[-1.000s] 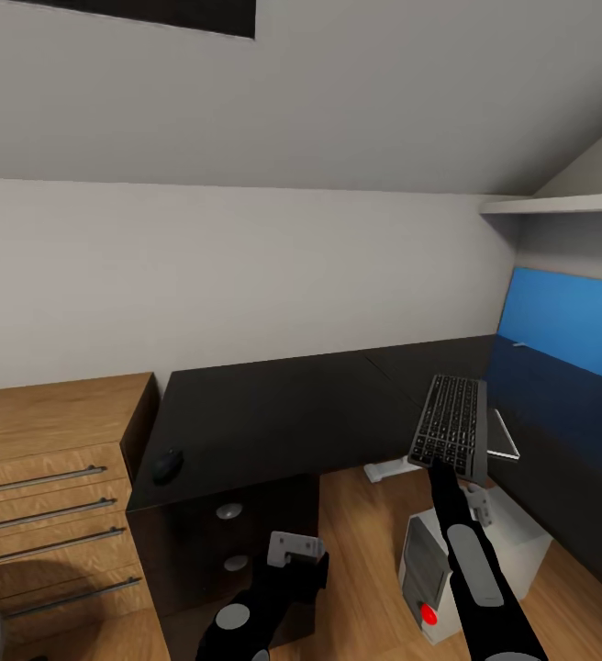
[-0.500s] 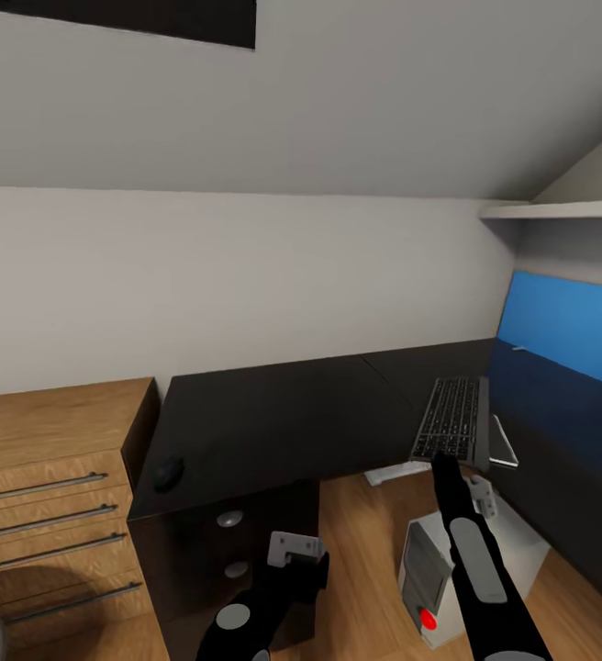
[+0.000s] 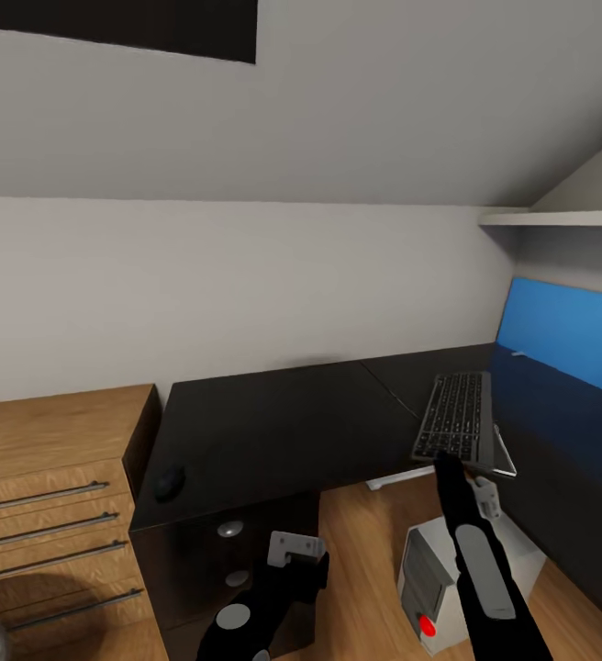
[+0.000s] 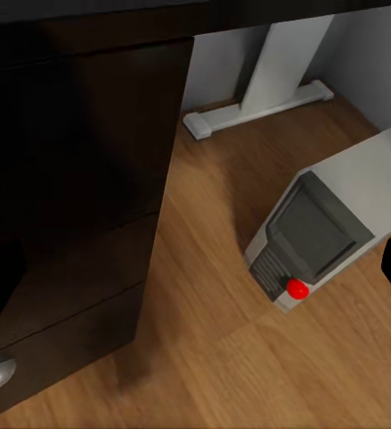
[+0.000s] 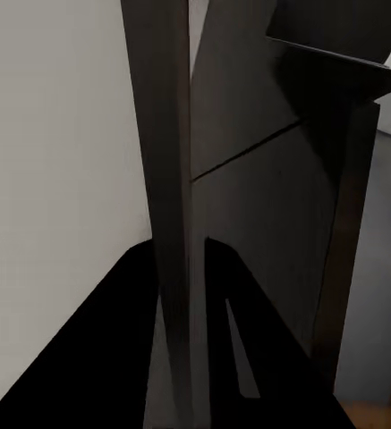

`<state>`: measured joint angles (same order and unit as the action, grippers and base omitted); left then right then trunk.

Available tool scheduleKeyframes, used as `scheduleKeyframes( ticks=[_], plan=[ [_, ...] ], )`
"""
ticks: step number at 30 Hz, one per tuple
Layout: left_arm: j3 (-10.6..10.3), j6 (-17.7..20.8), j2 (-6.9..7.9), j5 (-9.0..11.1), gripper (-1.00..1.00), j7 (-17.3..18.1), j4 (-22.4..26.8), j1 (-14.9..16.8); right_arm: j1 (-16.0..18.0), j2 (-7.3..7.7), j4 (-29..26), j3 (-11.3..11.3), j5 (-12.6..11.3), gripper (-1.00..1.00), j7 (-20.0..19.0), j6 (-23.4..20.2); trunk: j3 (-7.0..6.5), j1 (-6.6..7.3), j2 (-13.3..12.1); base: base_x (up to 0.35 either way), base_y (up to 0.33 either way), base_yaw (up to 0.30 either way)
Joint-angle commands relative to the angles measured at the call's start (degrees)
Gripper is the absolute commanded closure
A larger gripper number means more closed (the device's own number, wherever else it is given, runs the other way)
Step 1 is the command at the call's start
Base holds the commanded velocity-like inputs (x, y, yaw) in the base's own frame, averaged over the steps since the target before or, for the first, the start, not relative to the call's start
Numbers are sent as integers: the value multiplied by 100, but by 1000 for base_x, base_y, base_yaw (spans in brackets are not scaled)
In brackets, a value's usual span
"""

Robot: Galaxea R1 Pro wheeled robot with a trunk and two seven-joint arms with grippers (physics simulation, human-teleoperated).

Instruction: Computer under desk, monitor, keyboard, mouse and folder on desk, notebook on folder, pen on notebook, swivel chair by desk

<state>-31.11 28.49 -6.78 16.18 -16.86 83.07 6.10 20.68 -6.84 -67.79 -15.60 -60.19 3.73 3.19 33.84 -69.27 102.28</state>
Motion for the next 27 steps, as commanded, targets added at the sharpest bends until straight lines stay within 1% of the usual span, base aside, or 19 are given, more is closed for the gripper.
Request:
scheduleKeyframes(
  ticks=[1,4,5,8,10,11,15,19,26,27],
  plan=[
    [-9,17,2,60,-100,-54,7,5,-18,-10,-35,26,-69,100,-4,-7,6,1,3,0,0,0],
    [-9,17,6,60,-100,-54,7,5,-47,-25,-85,83,-70,100,-9,-69,6,1,3,0,0,0],
    [-9,17,9,60,-100,-54,7,5,-124,-32,-181,130,-69,100,-11,-223,6,1,3,0,0,0],
    [-9,17,10,60,-100,-54,7,5,-178,-34,-282,146,-71,100,-10,-389,6,1,3,0,0,0],
    [-9,17,10,60,-100,-54,7,5,-191,-29,-313,150,-71,100,-7,-494,6,1,3,0,0,0],
    [-9,17,10,60,-100,-54,7,5,-198,-27,-328,152,-67,100,-5,-636,6,1,3,0,0,0],
    [-9,10,12,60,-100,-54,7,5,-203,-25,-349,153,-63,100,-5,-933,6,1,3,0,0,0],
    [-9,8,12,60,-100,-54,7,5,-204,-21,-357,154,-63,100,-9,-988,6,1,3,-74,0,0],
    [-9,8,10,60,-100,-54,7,5,-247,-22,-381,157,-61,100,-12,-1005,6,1,3,-283,0,0],
    [-9,8,10,60,-100,-54,7,5,-255,-16,-386,215,-45,100,-13,-1000,6,1,3,-331,0,0]
  ],
)
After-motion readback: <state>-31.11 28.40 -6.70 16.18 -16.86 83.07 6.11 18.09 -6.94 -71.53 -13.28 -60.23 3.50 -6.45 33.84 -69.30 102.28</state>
